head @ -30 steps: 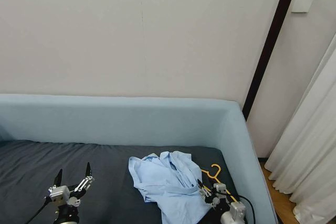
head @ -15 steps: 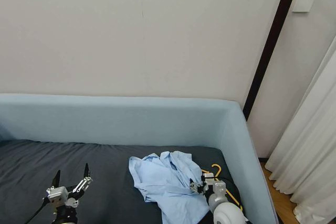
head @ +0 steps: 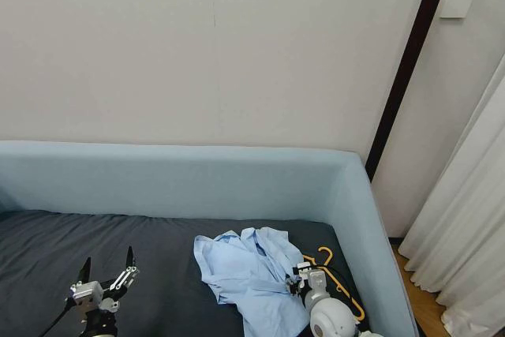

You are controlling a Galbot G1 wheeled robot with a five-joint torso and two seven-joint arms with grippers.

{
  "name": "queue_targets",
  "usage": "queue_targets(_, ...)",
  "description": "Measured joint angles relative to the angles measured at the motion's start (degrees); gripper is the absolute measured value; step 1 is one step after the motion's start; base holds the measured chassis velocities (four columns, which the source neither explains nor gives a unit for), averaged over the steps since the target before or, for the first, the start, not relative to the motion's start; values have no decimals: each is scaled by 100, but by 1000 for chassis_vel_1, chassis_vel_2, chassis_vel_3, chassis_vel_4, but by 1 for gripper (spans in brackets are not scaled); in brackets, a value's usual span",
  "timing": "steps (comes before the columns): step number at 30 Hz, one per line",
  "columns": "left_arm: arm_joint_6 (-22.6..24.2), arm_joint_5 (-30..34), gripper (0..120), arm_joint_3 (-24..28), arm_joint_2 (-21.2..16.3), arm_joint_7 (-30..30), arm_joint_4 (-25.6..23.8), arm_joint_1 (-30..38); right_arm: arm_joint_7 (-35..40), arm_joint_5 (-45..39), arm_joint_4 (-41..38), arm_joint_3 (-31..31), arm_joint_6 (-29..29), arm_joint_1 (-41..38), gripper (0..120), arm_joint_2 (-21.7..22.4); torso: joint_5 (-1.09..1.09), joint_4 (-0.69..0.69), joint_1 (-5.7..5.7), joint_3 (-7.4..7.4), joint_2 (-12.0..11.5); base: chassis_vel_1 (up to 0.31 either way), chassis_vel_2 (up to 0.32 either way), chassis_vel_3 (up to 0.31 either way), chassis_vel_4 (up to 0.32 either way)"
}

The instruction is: Pick up the clothes from the sofa and hang them on the clothes hanger.

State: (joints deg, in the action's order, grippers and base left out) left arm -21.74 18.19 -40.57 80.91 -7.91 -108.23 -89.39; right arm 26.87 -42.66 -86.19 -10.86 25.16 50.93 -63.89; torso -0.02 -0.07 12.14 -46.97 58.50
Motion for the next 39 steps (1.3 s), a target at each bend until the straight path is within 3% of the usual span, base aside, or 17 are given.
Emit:
queue_targets(10,-1,-23,100,11,18,-9,-12,-13,-85,65,-85,10,144,93,0,33,0,0,0,0,0,0,0,0,0)
queue_targets(18,-13,-26,100,9,15,-23,-37,-32,-266,224,-159,66,63,214,0,101,1,0,-1,0,0,0,0,0,0)
queue_targets(22,-15,-24,100,8,11,-36,-72,-48,-772,1006,-267,202,-879,325,0,232,1,0,0,0,0,0,0,0,0)
queue_targets(23,-15,-24,100,8,11,-36,-72,-48,-772,1006,-267,202,-879,325,0,232,1,0,0,0,0,0,0,0,0)
queue_targets(26,-35,-18,100,11,10,-42,-92,-57,-1354,1443,-480,411,-1729,260,0,383,1,0,-1,0,0,0,0,0,0)
queue_targets(28,-55,-12,100,23,14,-42,-110,-64,-1536,1516,-551,473,-2014,181,0,452,1,0,0,0,0,0,0,0,0)
queue_targets(32,-249,154,100,118,16,36,-223,-62,-2246,1537,-797,627,-3146,-373,0,747,1,1,0,0,0,0,0,0,0)
queue_targets(39,-501,332,100,263,-128,328,-331,-2,-2742,989,-1040,449,-3647,-1107,0,1040,1,1,0,0,0,0,0,0,0)
